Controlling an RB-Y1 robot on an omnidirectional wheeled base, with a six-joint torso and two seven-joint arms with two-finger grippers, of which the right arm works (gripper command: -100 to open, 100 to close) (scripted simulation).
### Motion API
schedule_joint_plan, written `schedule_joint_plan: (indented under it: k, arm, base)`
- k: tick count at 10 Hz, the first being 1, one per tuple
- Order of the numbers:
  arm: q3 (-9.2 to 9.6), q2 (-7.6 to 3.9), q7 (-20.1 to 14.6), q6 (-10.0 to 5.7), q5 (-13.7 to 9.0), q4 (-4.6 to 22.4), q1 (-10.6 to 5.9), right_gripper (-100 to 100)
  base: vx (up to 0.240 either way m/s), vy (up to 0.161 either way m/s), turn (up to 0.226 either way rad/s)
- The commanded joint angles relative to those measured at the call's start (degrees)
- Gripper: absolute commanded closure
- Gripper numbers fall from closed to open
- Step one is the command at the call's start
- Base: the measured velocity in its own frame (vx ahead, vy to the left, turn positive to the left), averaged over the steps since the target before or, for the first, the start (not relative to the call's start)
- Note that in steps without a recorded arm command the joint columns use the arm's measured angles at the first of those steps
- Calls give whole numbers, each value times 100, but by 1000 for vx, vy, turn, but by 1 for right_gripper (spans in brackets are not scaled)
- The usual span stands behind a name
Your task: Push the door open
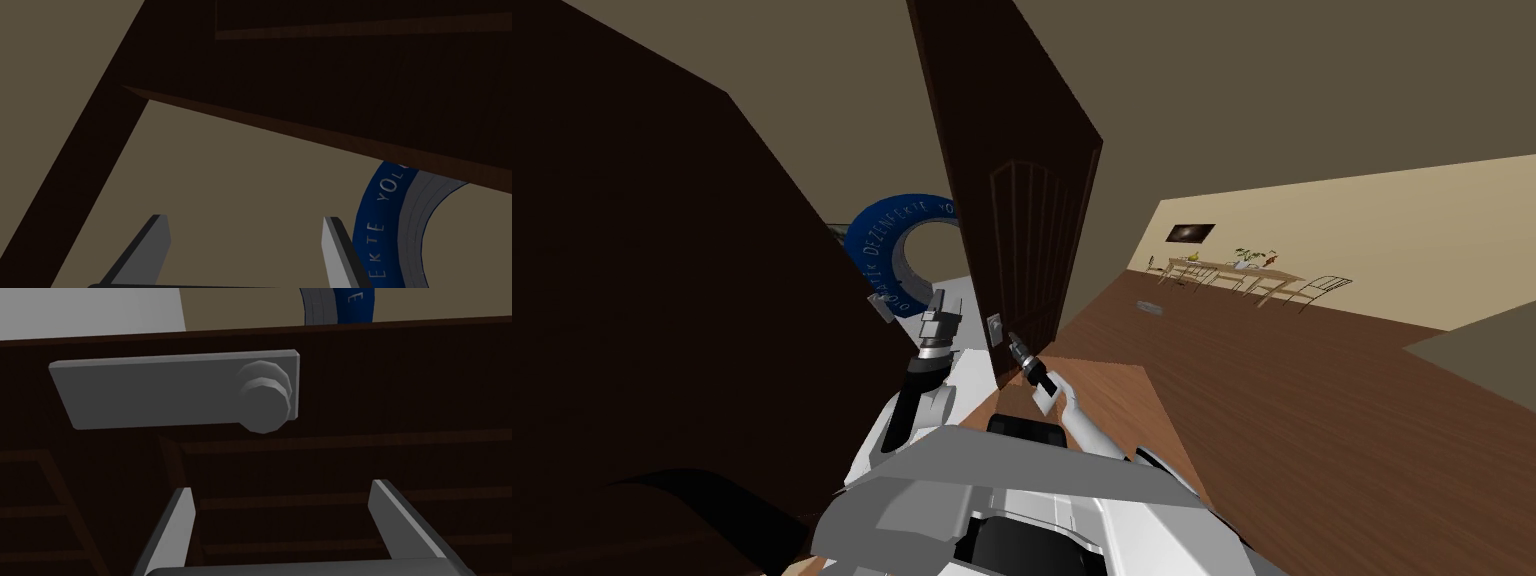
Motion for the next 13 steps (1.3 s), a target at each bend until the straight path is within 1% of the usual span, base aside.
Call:
schedule_joint_plan:
  k: [1, 3, 6, 7, 8, 13]
  arm:
    - [-39, 20, 21, -7, 2, 60, -17, -100]
    - [-81, 58, 44, -9, 4, 114, -28, -100]
    - [-150, 170, 81, -12, 8, 199, -45, -100]
    - [-135, 140, 70, -6, 7, 171, -40, -100]
    - [-135, 140, 70, -6, 7, 171, -40, 100]
    - [-135, 140, 70, -6, 7, 171, -40, 100]
  base:
    - [157, 150, 38]
    - [147, 161, 30]
    - [159, 171, 39]
    - [70, 68, 0]
    - [-6, -7, -8]
    - [-10, -11, 7]
